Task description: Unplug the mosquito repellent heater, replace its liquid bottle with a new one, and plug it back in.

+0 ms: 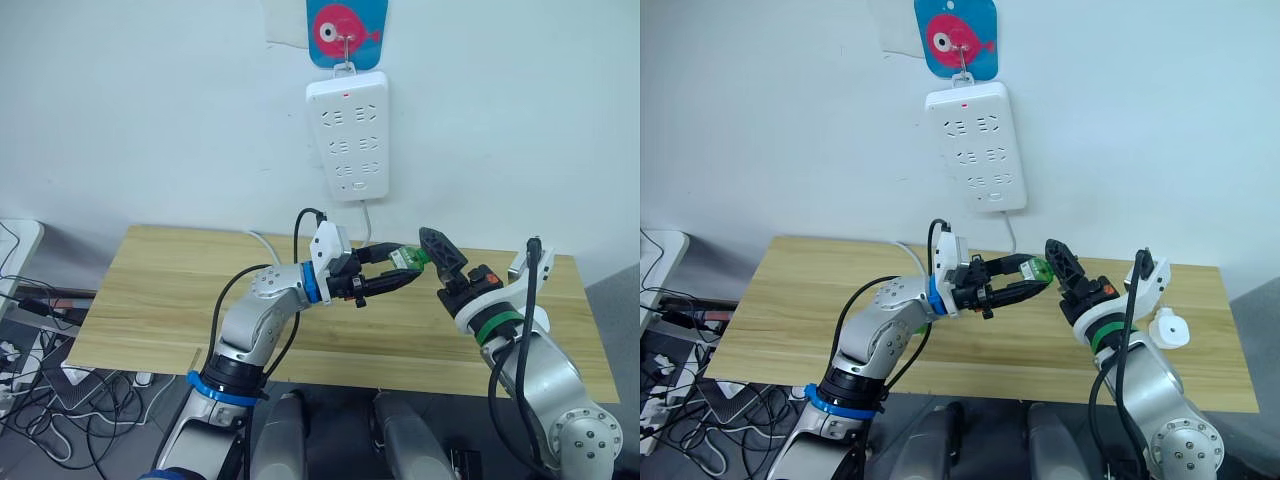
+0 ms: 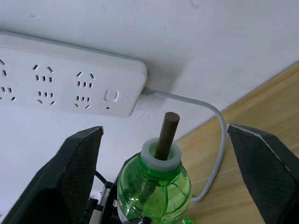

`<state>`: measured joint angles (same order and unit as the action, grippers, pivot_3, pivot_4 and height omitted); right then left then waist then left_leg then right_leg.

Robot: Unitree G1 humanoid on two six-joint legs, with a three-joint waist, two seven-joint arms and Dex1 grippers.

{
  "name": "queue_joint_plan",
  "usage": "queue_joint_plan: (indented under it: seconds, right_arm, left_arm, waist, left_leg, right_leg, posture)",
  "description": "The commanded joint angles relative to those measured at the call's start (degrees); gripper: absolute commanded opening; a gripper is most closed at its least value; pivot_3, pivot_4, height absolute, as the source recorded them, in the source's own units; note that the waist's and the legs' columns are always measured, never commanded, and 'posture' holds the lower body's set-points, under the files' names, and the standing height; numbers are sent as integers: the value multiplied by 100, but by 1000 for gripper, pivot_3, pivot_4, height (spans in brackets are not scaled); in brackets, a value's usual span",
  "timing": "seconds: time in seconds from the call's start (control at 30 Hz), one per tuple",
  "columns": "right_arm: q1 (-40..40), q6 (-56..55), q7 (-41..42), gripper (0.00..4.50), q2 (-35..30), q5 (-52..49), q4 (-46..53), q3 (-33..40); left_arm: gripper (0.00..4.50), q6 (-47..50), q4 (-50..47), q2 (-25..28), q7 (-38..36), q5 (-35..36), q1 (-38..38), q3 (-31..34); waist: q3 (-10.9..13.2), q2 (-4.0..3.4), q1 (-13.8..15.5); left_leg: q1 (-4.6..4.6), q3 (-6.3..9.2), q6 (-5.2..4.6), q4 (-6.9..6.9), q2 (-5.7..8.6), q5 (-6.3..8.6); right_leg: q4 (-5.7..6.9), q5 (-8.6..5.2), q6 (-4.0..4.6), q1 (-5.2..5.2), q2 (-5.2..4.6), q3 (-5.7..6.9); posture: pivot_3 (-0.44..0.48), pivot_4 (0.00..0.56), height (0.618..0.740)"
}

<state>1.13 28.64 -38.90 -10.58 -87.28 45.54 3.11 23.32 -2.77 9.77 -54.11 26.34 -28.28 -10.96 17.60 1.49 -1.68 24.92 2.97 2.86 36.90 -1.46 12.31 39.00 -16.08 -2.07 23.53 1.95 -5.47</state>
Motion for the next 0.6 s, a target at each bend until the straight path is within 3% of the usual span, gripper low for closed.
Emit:
queue_joint_plan:
  seconds: [0.03,0.23,0.47,0.5,0.6]
  right_arm:
    - [-31,-99,151,3128,-121,-16,104,-69]
    - [17,-150,235,917,-221,24,48,-199]
    - [-34,-214,306,867,-341,-4,82,-255]
    - [-59,-222,320,867,-373,-21,93,-236]
    - [-132,-246,336,867,-511,-68,102,-137]
  left_arm:
    - [2236,-89,-292,-55,44,48,-17,-47]
    - [2236,-43,-401,-53,69,87,45,-109]
    - [2236,-47,-421,23,8,53,73,-166]
    - [2986,-42,-412,52,-9,42,67,-171]
    - [3887,-96,-388,180,-98,-11,30,-194]
  waist:
    - [0,0,1]
    - [0,0,1]
    - [0,0,3]
    - [0,0,3]
    - [0,0,4]
  left_leg:
    - [0,1,0,1,0,0]
    - [0,2,0,1,-2,0]
    - [0,1,0,1,-1,0]
    - [0,2,0,1,-1,0]
    - [0,1,0,1,-1,0]
  right_leg:
    - [0,0,0,0,0,1]
    - [1,0,0,0,0,2]
    - [1,0,0,0,0,0]
    - [1,0,0,0,0,0]
    - [1,0,0,0,0,0]
  posture:
    - [63,302,740]
    - [63,300,740]
    - [65,293,740]
    - [65,293,740]
    - [68,292,740]
